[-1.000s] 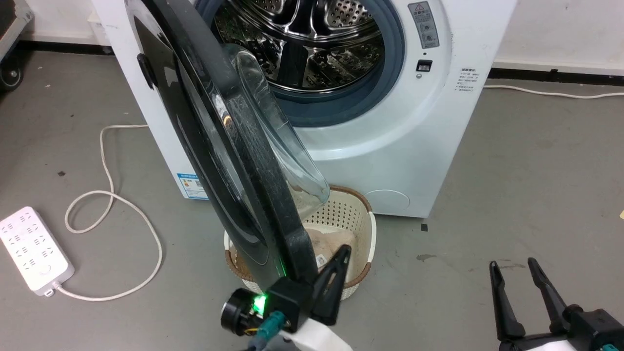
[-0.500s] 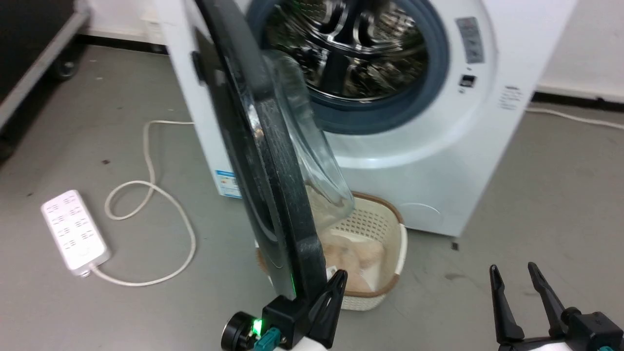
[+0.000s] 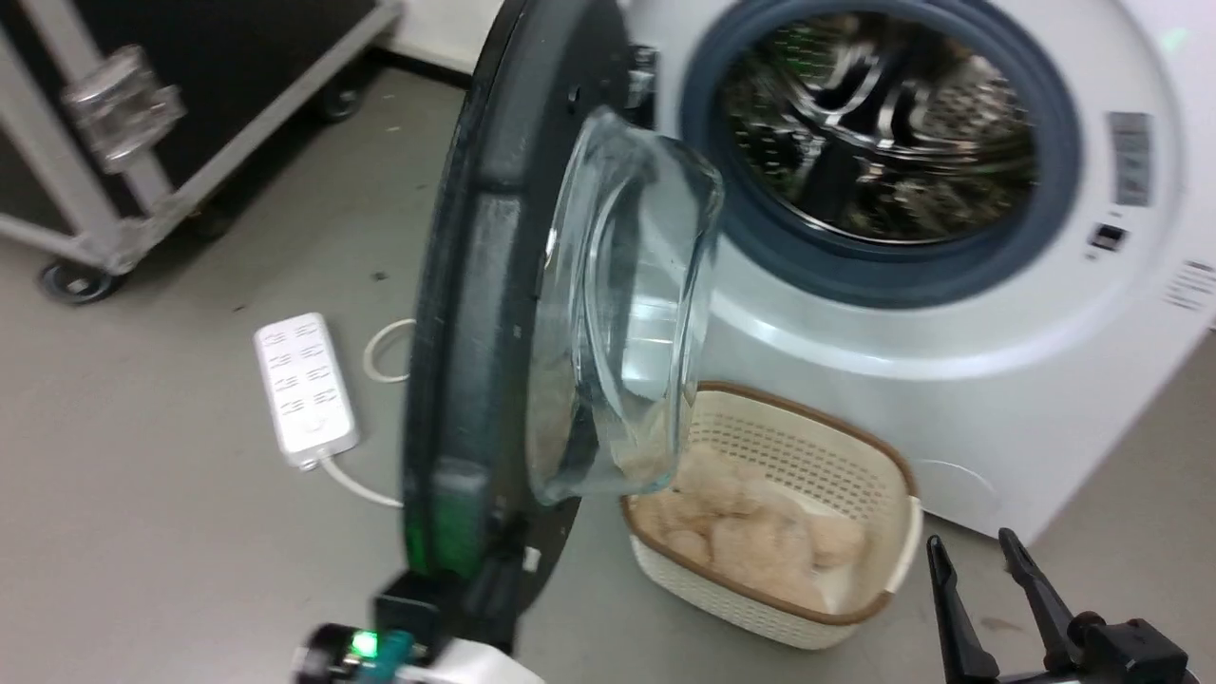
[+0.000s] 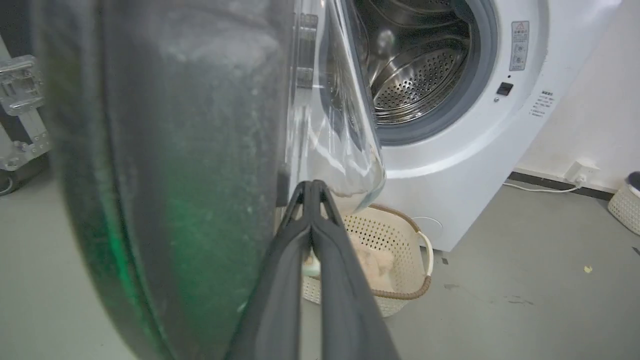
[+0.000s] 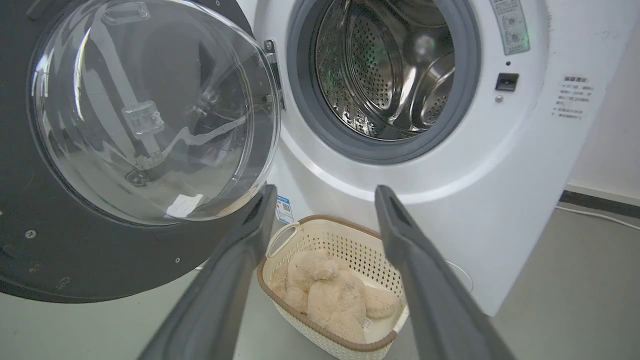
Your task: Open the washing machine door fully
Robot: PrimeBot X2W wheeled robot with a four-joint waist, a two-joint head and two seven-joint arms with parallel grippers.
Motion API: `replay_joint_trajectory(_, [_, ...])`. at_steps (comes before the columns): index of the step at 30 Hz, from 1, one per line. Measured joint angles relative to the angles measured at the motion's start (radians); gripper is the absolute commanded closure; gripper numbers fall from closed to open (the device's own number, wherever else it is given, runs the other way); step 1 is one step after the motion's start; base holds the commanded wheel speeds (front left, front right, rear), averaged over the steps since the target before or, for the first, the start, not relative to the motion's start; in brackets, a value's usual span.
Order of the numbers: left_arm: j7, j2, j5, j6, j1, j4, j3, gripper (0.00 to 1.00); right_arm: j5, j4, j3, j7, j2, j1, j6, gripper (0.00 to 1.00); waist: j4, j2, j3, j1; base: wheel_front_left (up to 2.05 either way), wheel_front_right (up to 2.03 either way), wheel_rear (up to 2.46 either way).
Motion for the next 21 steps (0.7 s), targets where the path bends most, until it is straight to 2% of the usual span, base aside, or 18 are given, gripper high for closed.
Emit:
replay_joint_trajectory(6, [0.009, 0.061, -0.041, 0.024, -0.003, -0.021, 0.103, 1.00, -0.013, -0.006, 0.005, 0.000, 0.000, -0.004, 0.000, 0.00, 0.056, 0.0000, 0.033, 0.0000, 0.00, 0.00, 0.00])
replay_joint_trajectory(16, [0.026, 0.182, -0.129, 0.020, -0.136, 0.054, 0.293, 1.00, -0.085, -0.066, 0.012, 0.038, 0.001, -0.053, 0.000, 0.00, 0.054, 0.0000, 0.177, 0.0002, 0.00, 0.00, 0.00])
replay_joint_trajectory(21, [0.004, 0.253, -0.193, -0.023, -0.242, 0.196, 0.395, 1.00, -0.117, -0.103, 0.000, 0.065, -0.001, -0.069, 0.000, 0.00, 0.033, 0.0000, 0.256, 0.0003, 0.00, 0.00, 0.00])
